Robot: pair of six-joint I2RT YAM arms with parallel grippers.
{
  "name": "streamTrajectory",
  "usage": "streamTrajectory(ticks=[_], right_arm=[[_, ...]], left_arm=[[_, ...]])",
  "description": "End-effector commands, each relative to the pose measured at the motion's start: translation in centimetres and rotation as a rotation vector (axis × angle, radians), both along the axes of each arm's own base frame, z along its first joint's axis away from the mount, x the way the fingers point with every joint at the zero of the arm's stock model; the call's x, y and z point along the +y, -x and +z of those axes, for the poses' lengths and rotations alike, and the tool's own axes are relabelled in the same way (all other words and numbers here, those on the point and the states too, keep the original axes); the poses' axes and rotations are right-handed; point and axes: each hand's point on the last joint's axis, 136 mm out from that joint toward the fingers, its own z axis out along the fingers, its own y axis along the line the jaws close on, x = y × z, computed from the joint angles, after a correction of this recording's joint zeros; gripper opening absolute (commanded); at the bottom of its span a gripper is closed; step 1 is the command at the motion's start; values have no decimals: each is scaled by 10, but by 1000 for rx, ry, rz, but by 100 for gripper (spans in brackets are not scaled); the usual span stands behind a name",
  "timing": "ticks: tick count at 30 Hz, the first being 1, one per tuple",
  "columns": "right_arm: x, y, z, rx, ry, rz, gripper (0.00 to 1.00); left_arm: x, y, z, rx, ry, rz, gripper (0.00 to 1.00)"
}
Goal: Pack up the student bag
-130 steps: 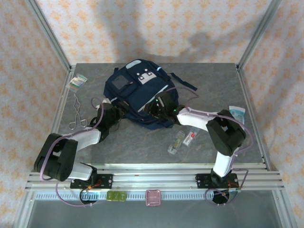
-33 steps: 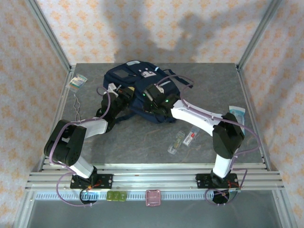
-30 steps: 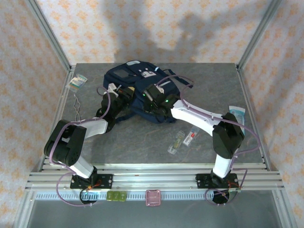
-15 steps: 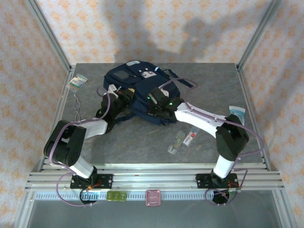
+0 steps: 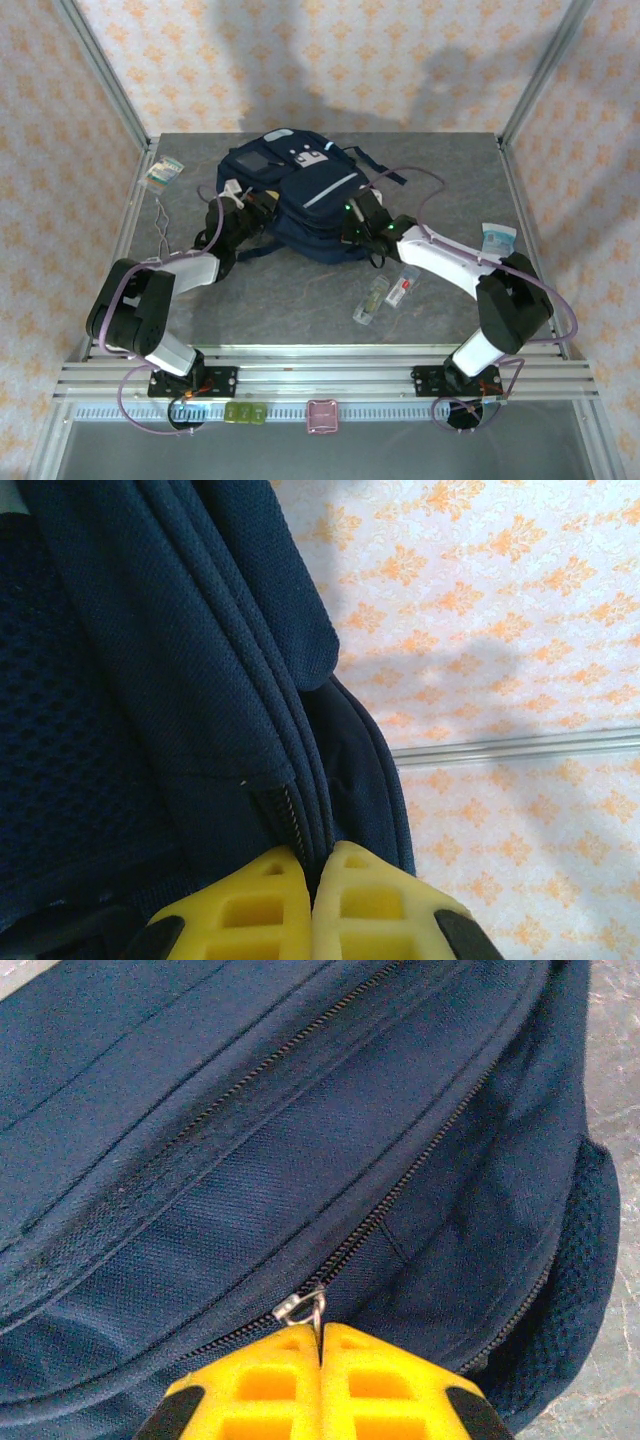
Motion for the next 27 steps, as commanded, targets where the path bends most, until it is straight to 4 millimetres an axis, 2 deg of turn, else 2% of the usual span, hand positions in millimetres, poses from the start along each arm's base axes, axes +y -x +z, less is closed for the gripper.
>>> streamTrajectory(ticks=[1,3,8,10,12,14,16,22,24,27], right_arm=[[22,10,20,-70,0,137,0],[49,26,27,-76,-26,235,0],[115,55,42,-78,-157,410,0],[135,54,44,-86,-206,432,0],[147,45,41,-92,-235,415,0],[155,38,37,-96,-248,405,0],[162,34,36,-98,-264,409,0],[168,29,32,-94,-285,410,0],[169,30,32,-92,-292,415,0],[171,30,31,-90,-296,421,0]], left_arm=[[17,-26,35,-133,-24,18,0],[17,-38,30,-114,-45,-12,0],[14,-65,35,-112,-112,-49,2],[19,-70,38,-101,-149,-34,18],[21,-65,43,-102,-163,-25,36],[25,-52,44,-93,-178,-16,46],[31,-35,38,-66,-203,-1,51],[42,29,-8,107,-343,40,57],[41,48,-26,170,-402,40,58],[32,65,-44,216,-410,28,60]])
